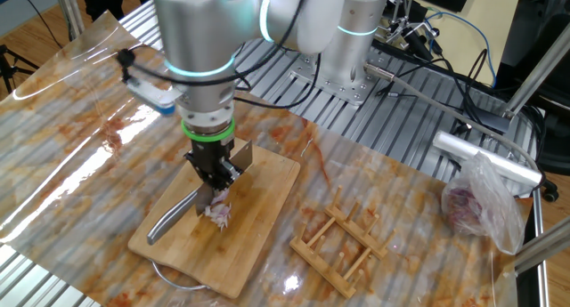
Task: Chop the onions
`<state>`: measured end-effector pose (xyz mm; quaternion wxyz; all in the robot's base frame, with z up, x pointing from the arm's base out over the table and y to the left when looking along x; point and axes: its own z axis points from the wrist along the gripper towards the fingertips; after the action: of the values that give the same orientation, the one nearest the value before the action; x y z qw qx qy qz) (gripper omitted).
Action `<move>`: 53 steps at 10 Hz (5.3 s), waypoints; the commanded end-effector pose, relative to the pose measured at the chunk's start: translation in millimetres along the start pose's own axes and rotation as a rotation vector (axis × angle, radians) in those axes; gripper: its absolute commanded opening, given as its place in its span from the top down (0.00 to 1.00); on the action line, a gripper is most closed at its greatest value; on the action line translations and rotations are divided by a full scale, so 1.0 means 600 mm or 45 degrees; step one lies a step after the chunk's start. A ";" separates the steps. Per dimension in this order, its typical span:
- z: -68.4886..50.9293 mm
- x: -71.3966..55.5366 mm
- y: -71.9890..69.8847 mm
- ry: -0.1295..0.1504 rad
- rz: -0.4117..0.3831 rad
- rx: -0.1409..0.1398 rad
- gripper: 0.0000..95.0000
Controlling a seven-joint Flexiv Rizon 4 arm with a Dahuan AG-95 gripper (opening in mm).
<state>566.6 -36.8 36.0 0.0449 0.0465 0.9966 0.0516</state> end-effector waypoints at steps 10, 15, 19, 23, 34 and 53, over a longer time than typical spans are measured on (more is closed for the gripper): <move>0.018 -0.003 0.012 0.054 0.009 0.045 1.00; 0.010 -0.008 0.013 0.067 0.005 0.050 1.00; -0.005 0.001 0.015 0.072 0.025 0.052 1.00; -0.023 0.000 0.016 0.084 0.018 0.064 1.00; -0.056 -0.001 -0.006 0.106 -0.054 0.101 1.00; -0.077 -0.006 0.006 0.145 -0.003 0.081 1.00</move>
<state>565.6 -36.3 89.0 -0.0155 0.0449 0.9986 0.0245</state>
